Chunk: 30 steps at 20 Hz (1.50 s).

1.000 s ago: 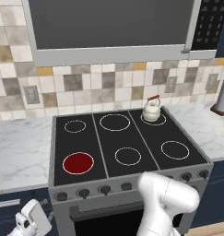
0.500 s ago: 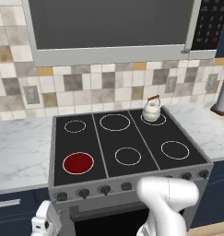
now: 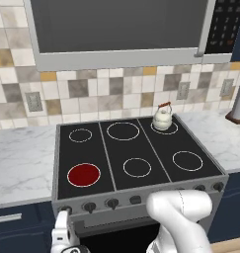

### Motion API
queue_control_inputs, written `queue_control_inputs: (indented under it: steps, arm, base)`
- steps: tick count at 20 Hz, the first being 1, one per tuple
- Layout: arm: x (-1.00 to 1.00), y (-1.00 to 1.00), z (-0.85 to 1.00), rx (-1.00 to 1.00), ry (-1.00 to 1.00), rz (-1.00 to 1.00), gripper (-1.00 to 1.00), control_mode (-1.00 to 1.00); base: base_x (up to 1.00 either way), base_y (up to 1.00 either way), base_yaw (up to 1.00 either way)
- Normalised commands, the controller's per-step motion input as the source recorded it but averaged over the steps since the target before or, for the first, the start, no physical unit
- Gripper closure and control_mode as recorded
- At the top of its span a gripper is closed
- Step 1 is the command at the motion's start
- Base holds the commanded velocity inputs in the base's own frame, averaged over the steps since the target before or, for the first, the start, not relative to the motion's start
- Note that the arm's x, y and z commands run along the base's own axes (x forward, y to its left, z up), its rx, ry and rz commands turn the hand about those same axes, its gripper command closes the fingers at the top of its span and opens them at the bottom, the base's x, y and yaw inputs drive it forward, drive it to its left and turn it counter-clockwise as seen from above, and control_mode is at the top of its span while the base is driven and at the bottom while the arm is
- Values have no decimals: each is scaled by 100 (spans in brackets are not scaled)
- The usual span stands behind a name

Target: Turn off the front left burner of the stove.

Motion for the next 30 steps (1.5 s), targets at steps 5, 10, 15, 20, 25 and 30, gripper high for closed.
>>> queue_control_inputs:
  steps: [5,10,15,20,25,30]
  arm:
    - [0,2,0,2,-1,7,-100,-100]
    - [0,4,9,0,-5,8,-100,-100]
    - [0,10,16,0,-5,7,-100,-100]
    - [0,0,6,0,0,5,-100,-100]
    - [3,0,0,0,0,5,-100,-100]
    - [11,0,0,0,0,5,-100,-100]
  base:
    - [0,0,0]
    - [0,0,0]
    - [0,0,0]
    - [0,0,0]
    - [0,0,0]
    - [0,0,0]
